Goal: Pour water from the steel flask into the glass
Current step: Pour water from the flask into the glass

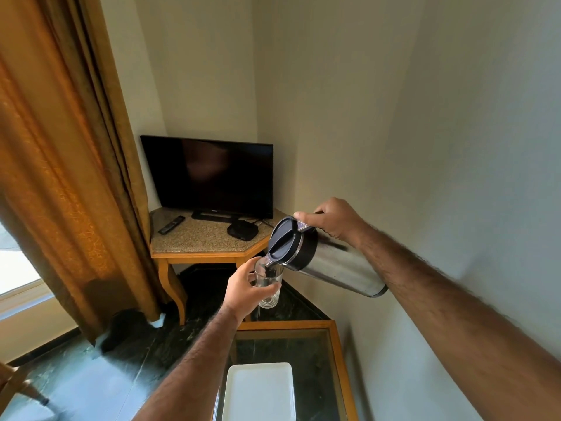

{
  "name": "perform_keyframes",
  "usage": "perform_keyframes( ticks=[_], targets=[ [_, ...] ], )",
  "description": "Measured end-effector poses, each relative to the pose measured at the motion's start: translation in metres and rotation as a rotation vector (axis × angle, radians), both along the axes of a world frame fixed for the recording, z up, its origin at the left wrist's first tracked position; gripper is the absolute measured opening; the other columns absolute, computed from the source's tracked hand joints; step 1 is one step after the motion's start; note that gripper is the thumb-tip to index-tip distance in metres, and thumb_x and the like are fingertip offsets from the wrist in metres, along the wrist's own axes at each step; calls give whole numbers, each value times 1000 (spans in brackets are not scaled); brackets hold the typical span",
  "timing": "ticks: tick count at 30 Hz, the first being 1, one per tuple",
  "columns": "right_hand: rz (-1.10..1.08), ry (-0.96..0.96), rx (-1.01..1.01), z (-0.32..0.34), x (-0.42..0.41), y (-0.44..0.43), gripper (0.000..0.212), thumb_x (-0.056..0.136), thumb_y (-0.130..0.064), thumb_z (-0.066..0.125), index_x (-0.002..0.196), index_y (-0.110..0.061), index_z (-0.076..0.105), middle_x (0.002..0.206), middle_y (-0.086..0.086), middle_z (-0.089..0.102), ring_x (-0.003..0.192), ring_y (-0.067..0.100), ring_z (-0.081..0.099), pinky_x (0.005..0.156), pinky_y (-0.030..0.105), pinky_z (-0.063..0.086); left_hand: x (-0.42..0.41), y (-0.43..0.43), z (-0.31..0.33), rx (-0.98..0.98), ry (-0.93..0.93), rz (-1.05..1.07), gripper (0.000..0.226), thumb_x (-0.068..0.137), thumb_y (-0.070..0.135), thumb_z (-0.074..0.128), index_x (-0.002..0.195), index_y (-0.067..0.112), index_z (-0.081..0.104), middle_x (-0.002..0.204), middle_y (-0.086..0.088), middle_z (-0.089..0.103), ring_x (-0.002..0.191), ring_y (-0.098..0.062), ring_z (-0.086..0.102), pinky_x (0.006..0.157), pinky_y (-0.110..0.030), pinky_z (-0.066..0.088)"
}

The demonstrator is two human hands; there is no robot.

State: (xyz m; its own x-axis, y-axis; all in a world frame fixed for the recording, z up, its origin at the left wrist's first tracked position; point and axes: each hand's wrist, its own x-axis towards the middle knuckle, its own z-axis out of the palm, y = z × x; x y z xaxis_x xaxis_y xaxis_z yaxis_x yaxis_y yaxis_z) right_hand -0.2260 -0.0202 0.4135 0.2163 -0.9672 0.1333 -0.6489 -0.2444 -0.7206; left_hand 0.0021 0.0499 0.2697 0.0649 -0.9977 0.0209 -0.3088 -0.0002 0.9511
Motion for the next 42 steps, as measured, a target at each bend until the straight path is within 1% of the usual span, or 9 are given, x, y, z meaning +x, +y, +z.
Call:
perform_keyframes(
  ticks=[3, 7, 12, 16, 22, 29, 33, 38, 42],
  targets=[
    [5, 27, -12, 3, 3, 3, 65, 67, -75, 69, 45, -25, 34, 45, -12, 30, 48, 16, 29, 60, 38, 28, 0, 0, 3, -5, -14, -6, 72, 71, 25, 91, 134, 31, 57, 130, 6, 63, 123, -17, 57, 103, -51, 49],
    [14, 87, -30, 7, 6, 2, 64, 75, -68, 72, 47, -25, 34, 40, -14, 28, 42, 11, 26, 54, 31, 25, 1, 0, 4, 5, -27, -7, 74, 70, 25, 91, 136, 27, 57, 130, 5, 63, 122, -17, 58, 103, -51, 49],
    [45, 179, -55, 11, 15, 1, 60, 77, -71, 72, 53, -23, 44, 48, -9, 38, 47, 14, 34, 55, 31, 30, 1, 1, 0, 6, -33, -13, 71, 70, 28, 92, 131, 34, 57, 124, 11, 64, 117, -13, 59, 100, -44, 50],
    [54, 243, -82, 14, 20, 2, 63, 78, -71, 71, 49, -23, 42, 40, -13, 32, 43, 12, 31, 51, 30, 26, 2, 3, -2, 7, -40, -24, 66, 69, 29, 92, 123, 44, 56, 117, 19, 64, 111, -6, 59, 97, -39, 49],
    [79, 316, -79, 14, 27, 0, 63, 79, -73, 68, 51, -23, 42, 48, -7, 37, 48, 16, 34, 56, 35, 30, 4, 3, -3, 6, -41, -19, 67, 69, 30, 91, 122, 44, 55, 118, 19, 64, 110, -4, 58, 96, -38, 48],
    [92, 362, -96, 15, 29, 0, 63, 78, -76, 66, 50, -22, 49, 46, -8, 38, 45, 14, 34, 50, 30, 26, 7, 3, -5, 9, -38, -12, 67, 68, 29, 92, 123, 44, 56, 119, 17, 65, 110, -5, 59, 94, -36, 47],
    [101, 347, -99, 18, 31, 0, 64, 78, -74, 68, 47, -23, 44, 40, -12, 32, 42, 12, 29, 48, 29, 23, 6, 5, -6, -1, -49, -10, 65, 68, 29, 91, 118, 49, 55, 116, 21, 64, 106, 2, 58, 89, -30, 48],
    [111, 353, -100, 19, 32, -1, 66, 76, -75, 68, 45, -25, 39, 36, -13, 29, 42, 13, 27, 47, 29, 22, 8, 5, -7, 2, -47, -11, 61, 68, 28, 91, 108, 56, 54, 113, 23, 63, 103, 5, 56, 87, -29, 46],
    [119, 389, -106, 20, 34, 0, 67, 77, -76, 67, 46, -25, 38, 41, -12, 30, 43, 14, 27, 48, 30, 22, 9, 4, -9, -1, -49, -10, 62, 68, 30, 91, 113, 52, 56, 115, 20, 65, 106, -1, 59, 91, -33, 50]
  ],
)
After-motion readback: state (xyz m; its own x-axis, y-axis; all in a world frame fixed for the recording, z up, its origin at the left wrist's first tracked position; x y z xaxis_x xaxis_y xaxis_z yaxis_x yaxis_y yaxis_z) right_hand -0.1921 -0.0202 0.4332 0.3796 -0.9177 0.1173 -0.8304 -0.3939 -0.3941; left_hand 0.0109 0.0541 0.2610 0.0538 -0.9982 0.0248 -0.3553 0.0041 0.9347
